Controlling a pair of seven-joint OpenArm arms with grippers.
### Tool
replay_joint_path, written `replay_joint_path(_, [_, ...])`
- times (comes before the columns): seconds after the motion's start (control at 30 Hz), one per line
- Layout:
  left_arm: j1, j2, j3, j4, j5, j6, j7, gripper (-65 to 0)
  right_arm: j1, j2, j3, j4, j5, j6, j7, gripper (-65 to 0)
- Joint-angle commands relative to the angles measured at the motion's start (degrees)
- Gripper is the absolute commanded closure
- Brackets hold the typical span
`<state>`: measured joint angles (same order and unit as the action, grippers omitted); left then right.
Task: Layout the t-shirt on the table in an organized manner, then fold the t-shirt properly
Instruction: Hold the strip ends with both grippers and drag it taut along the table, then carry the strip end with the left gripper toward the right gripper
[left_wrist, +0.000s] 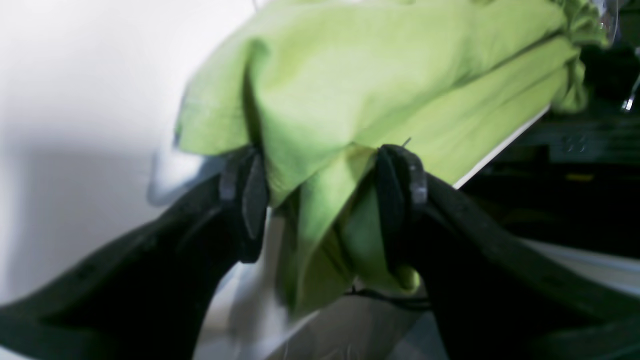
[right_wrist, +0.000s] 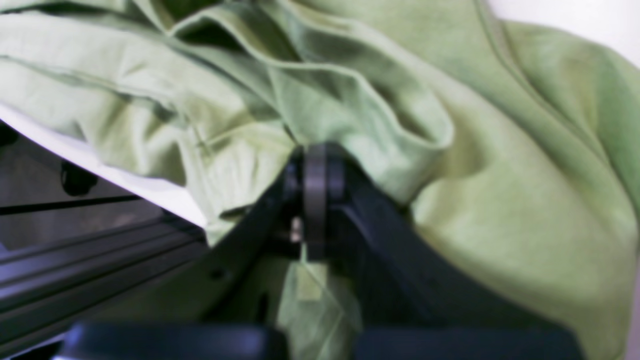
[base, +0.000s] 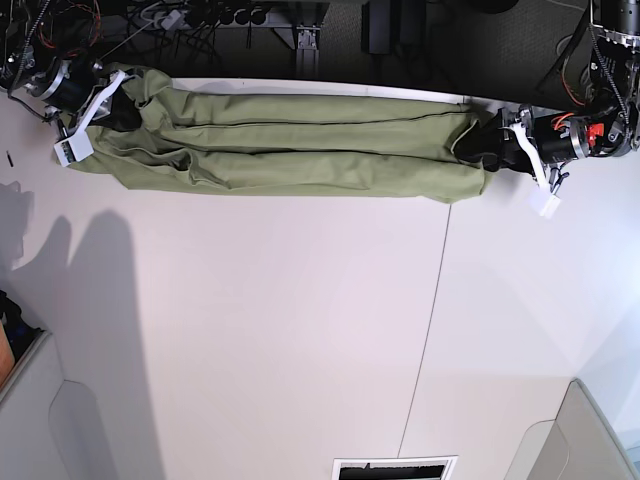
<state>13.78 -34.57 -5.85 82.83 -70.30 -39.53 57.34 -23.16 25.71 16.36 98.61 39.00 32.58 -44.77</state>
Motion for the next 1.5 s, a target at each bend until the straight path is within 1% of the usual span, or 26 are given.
replay_joint_path(0.0, [-0.3,-0.1,-0.3,0.6,1.3,-0.5,0.3,-36.5,0.0,0.8,0.0,0.5,0.4,0.2,-0.2,0.0])
replay_joint_path(0.03, [-0.3,0.5,-0.3,0.6,2.2,-0.5,0.2,-36.3,0.0,0.8,0.0,0.6,0.4,0.2,-0.2,0.0])
replay_joint_path(0.07, [-0.2,1.0,-0.3,0.6,2.8,-0.5,0.2,-34.6,0.0,0.8,0.0,0.6,0.4,0.2,-0.2,0.0])
replay_joint_path(0.1, [-0.2,1.5,-0.3,0.6,3.4,-0.5,-0.4,-30.7,0.0,0.8,0.0,0.6,0.4,0.2,-0.1,0.0])
replay_joint_path(0.13, [-0.3,2.0,-0.3,0.6,4.2,-0.5,-1.5,-24.7,0.0,0.8,0.0,0.6,0.4,0.2,0.0,0.0])
replay_joint_path(0.23, [-0.3,2.6,-0.3,0.6,8.0,-0.5,-6.6,-1.7,0.0,0.8,0.0,0.6,0.5,0.2,0.0,0.0])
replay_joint_path(0.27, [-0.4,2.6,-0.3,0.6,9.8,-0.5,-8.4,0.0,0.0,0.8,0.0,0.6,0.5,0.2,0.0,0.0])
replay_joint_path(0.3, [-0.6,2.4,-0.3,0.6,11.6,-0.5,-9.7,0.0,0.0,0.8,0.0,0.6,0.5,0.2,0.0,0.0])
replay_joint_path(0.37, [-1.6,1.9,-0.4,0.6,13.0,-0.5,-9.9,0.0,0.2,0.8,0.0,0.9,1.1,0.2,0.0,0.0])
replay_joint_path(0.47, [-3.2,1.8,-2.3,0.7,12.7,-0.5,-8.8,0.0,1.4,0.8,0.0,1.6,2.2,0.2,0.0,0.0])
replay_joint_path(0.6, [-4.5,1.8,-6.3,1.1,12.3,-0.5,-7.5,0.0,3.1,0.8,0.0,3.4,2.2,0.2,-0.2,0.0])
replay_joint_path(0.7, [-5.3,0.8,-7.8,2.6,12.2,-0.5,-6.3,0.0,4.5,0.7,0.0,4.5,2.0,0.2,-0.3,0.0])
replay_joint_path(0.8, [-5.0,-0.5,-7.8,6.3,11.2,-0.5,-5.4,0.0,5.4,0.7,0.0,4.5,1.8,0.2,-0.4,0.0])
replay_joint_path(0.9, [-5.0,-0.5,-7.4,11.0,8.9,-0.5,-3.3,0.0,5.4,0.6,0.0,4.5,1.6,0.2,-0.5,0.0])
replay_joint_path(1.03, [-5.0,-0.3,-4.0,18.6,8.3,-0.5,-3.0,0.0,5.3,-0.7,0.0,4.3,0.5,0.2,-0.5,0.0])
replay_joint_path(1.13, [-5.0,1.0,1.5,23.7,10.9,-0.5,-3.1,0.0,5.3,-1.9,0.0,4.2,-0.5,0.2,-0.5,0.0])
replay_joint_path(1.23, [-5.1,3.5,7.5,26.3,13.3,-0.5,-4.1,0.0,5.3,-2.9,0.0,4.1,-1.1,0.2,-0.7,0.0])
replay_joint_path(1.33, [-5.6,7.3,11.9,26.6,16.2,-0.5,-5.7,0.0,5.3,-3.1,0.0,4.1,-1.3,0.2,-0.7,0.0])
replay_joint_path(1.47, [-8.1,12.8,15.3,26.5,21.1,-0.5,-6.6,0.0,5.3,-3.1,0.0,4.1,-2.0,0.2,-0.7,0.0])
